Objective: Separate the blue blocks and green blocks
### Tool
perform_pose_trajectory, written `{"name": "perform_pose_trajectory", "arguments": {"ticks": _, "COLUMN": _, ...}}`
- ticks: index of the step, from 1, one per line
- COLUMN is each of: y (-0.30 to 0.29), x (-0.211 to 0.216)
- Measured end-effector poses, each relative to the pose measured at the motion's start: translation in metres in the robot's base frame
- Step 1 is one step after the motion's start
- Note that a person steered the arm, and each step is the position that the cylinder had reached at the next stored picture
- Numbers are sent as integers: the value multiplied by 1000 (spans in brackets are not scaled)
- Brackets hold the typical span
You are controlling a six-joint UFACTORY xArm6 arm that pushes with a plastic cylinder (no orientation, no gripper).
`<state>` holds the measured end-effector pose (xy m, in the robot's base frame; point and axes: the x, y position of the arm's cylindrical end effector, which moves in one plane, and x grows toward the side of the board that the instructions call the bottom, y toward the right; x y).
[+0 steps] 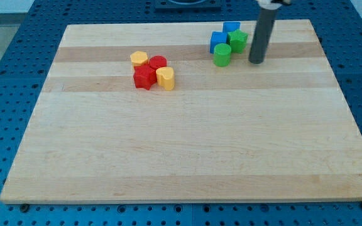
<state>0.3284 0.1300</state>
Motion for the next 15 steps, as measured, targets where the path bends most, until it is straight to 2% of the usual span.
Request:
{"name": "perform_pose_trajectory", "arguments": {"ticks": 1, "y": -24, "x": 1}}
{"name": "perform_pose_trajectory", "arguments": {"ticks": 2, "y": -9, "x": 0}}
{"name": "perform_pose_trajectory", "arguments": {"ticks": 4, "y": -26, "x": -12}}
{"name": "perform_pose_trajectory", "arguments": {"ticks": 5, "y": 42, "x": -20}}
{"name": "perform_pose_trajectory", "arguments": {"ticks": 6, "y": 57, "x": -65}}
{"name": "perform_pose_trajectory", "arguments": {"ticks": 8, "y": 42, "x": -135}}
{"name": "perform_pose_trajectory", "arguments": {"ticks": 10, "y": 41, "x": -136}}
{"name": "perform_pose_trajectory", "arguments": {"ticks": 12, "y": 9, "x": -119}}
{"name": "perform_pose_trajectory", "arguments": {"ticks": 14, "y": 6, "x": -51}}
{"name": "perform_pose_trajectory", "arguments": {"ticks": 15, "y": -22, "x": -39}}
